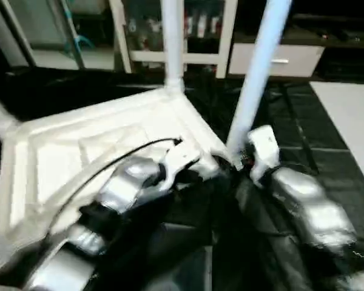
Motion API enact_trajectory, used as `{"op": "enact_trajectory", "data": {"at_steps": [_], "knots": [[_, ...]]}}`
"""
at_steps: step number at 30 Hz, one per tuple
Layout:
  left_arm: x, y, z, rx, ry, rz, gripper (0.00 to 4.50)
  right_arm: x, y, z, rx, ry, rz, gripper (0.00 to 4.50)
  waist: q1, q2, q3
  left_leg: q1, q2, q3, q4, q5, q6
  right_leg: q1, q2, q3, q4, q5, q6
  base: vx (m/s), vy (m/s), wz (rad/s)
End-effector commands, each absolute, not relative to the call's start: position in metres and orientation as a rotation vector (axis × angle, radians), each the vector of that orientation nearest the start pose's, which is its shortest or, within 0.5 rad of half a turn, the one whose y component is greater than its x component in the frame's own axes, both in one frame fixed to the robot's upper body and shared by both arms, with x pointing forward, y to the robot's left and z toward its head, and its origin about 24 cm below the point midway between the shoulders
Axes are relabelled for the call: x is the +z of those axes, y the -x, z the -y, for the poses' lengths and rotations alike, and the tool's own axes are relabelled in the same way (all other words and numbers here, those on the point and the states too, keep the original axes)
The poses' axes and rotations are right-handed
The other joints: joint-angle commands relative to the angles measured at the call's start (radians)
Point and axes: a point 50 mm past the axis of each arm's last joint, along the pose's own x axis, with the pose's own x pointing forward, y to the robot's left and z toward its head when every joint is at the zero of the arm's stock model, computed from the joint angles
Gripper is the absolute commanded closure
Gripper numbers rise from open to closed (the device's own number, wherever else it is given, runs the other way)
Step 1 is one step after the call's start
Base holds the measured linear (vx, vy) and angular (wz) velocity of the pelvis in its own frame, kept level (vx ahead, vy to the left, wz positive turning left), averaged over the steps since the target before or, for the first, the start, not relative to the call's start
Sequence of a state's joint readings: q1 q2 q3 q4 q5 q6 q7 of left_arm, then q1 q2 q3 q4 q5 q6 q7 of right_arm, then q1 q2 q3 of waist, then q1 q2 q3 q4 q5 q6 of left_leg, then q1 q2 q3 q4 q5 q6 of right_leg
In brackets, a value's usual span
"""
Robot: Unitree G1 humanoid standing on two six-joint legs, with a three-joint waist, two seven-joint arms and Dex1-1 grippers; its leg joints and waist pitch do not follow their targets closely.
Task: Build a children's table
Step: Rotate leg to tighten
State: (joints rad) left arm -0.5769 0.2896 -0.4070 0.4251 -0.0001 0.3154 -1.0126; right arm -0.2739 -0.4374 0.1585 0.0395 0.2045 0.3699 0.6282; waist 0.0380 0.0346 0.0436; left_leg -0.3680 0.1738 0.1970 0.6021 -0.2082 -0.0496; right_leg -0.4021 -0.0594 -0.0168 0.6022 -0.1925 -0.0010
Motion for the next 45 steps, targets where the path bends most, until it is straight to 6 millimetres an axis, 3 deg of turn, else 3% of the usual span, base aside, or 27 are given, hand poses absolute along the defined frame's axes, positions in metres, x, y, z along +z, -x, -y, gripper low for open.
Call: {"op": "enact_trajectory", "data": {"at_steps": [1,4,7,8,12,13,18,19,23,35,39,45], "knots": [[0.051,-0.294,-0.078,-1.449,-0.391,-0.487,4.5,0.075,-0.278,0.155,0.872,0.242,-0.29,0.07,0.0,-0.003,-0.054,0.013,0.057,-0.025,-0.073,-0.159,0.076,0.049,-0.071,0.038,-0.066,-0.088,-0.258,0.0,0.0,0.0],[0.057,-0.288,-0.088,-1.511,-0.406,-0.503,4.5,0.078,-0.262,0.166,0.99,0.28,-0.357,0.07,0.003,-0.001,-0.05,0.018,0.06,-0.024,-0.077,-0.202,0.055,0.045,-0.071,0.039,-0.073,-0.151,-0.254,0.0,0.0,0.0],[0.061,-0.282,-0.099,-1.558,-0.426,-0.532,4.5,0.08,-0.249,0.172,1.086,0.302,-0.423,0.07,0.007,-0.003,-0.052,0.016,0.062,-0.027,-0.077,-0.182,0.058,0.051,-0.073,0.039,-0.067,-0.119,-0.247,0.0,0.0,0.0],[0.061,-0.28,-0.101,-1.565,-0.429,-0.541,4.5,0.081,-0.247,0.172,1.106,0.299,-0.431,0.07,0.006,0.002,-0.052,0.014,0.06,-0.027,-0.077,-0.175,0.063,0.05,-0.074,0.039,-0.067,-0.111,-0.253,0.0,0.0,0.0],[0.062,-0.277,-0.108,-1.57,-0.429,-0.559,4.5,0.077,-0.242,0.169,1.16,0.301,-0.462,0.07,0.004,0.0,-0.051,0.015,0.059,-0.026,-0.075,-0.183,0.058,0.047,-0.074,0.038,-0.07,-0.146,-0.257,0.0,0.0,0.0],[0.062,-0.277,-0.108,-1.562,-0.431,-0.558,4.5,0.076,-0.243,0.168,1.157,0.301,-0.463,0.07,0.004,-0.005,-0.05,0.014,0.058,-0.026,-0.075,-0.184,0.054,0.048,-0.073,0.037,-0.071,-0.154,-0.256,0.0,0.0,0.0],[0.063,-0.277,-0.108,-1.551,-0.429,-0.558,4.5,0.076,-0.247,0.164,1.148,0.285,-0.451,0.07,0.004,-0.004,-0.055,0.014,0.058,-0.027,-0.072,-0.151,0.055,0.049,-0.073,0.037,-0.063,-0.107,-0.26,0.0,0.0,0.0],[0.064,-0.276,-0.108,-1.551,-0.427,-0.557,4.5,0.077,-0.249,0.162,1.156,0.265,-0.446,0.33,0.005,-0.007,-0.055,0.014,0.057,-0.026,-0.071,-0.142,0.06,0.05,-0.072,0.037,-0.061,-0.093,-0.265,0.0,0.0,0.0],[0.065,-0.276,-0.108,-1.548,-0.425,-0.56,4.5,0.077,-0.25,0.161,1.165,0.256,-0.449,0.61,0.003,-0.009,-0.055,0.011,0.055,-0.026,-0.069,-0.133,0.066,0.052,-0.073,0.037,-0.062,-0.104,-0.26,0.0,0.0,0.0],[0.064,-0.274,-0.109,-1.543,-0.423,-0.572,4.5,0.073,-0.252,0.16,1.167,0.246,-0.457,1.63,0.002,-0.008,-0.057,0.011,0.055,-0.026,-0.066,-0.11,0.078,0.053,-0.072,0.035,-0.058,-0.08,-0.268,0.0,0.0,0.0],[0.064,-0.274,-0.108,-1.528,-0.401,-0.562,4.5,0.069,-0.258,0.159,1.099,0.242,-0.438,1.77,0.0,-0.012,-0.057,0.01,0.053,-0.025,-0.064,-0.102,0.081,0.052,-0.071,0.034,-0.056,-0.078,-0.268,0.0,0.0,0.0],[0.06,-0.286,-0.1,-1.377,-0.307,-0.521,4.5,0.061,-0.278,0.153,0.849,0.165,-0.383,1.78,-0.017,-0.015,-0.05,0.013,0.049,-0.026,-0.067,-0.196,0.025,0.045,-0.069,0.036,-0.07,-0.236,-0.238,0.0,0.0,0.0]]}}
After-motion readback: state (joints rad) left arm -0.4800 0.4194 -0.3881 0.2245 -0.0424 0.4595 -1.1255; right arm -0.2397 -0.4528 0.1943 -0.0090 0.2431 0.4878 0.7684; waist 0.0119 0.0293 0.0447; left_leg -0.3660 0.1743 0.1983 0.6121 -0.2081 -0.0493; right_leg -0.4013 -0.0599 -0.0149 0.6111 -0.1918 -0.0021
